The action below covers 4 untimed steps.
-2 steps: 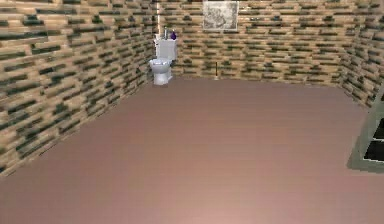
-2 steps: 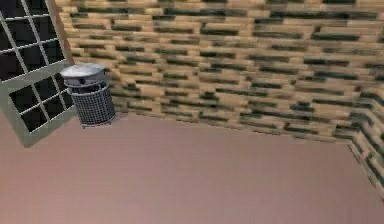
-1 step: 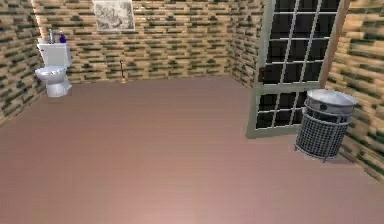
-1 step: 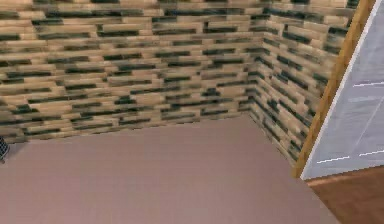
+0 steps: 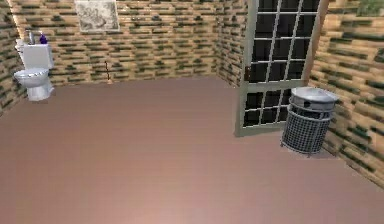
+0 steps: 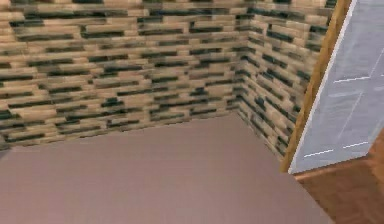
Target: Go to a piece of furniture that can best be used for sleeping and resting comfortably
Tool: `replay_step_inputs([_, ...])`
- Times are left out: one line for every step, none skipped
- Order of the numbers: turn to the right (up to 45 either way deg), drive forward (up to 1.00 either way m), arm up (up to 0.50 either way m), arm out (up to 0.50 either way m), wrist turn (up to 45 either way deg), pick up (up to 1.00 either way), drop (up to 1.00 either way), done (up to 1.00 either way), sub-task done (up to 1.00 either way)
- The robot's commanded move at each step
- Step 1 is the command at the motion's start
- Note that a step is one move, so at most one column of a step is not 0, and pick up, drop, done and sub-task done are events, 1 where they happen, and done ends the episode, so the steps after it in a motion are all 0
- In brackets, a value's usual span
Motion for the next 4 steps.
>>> replay_step_inputs([0.0,1.0,0.0,0.0,0.0,0.0,0.0,0.0,0.0])
replay_step_inputs([0.0,1.0,0.0,0.0,0.0,0.0,0.0,0.0,0.0])
replay_step_inputs([0.0,0.5,0.0,0.0,0.0,0.0,0.0,0.0,0.0])
replay_step_inputs([45.0,0.0,0.0,0.0,0.0,0.0,0.0,0.0,0.0])
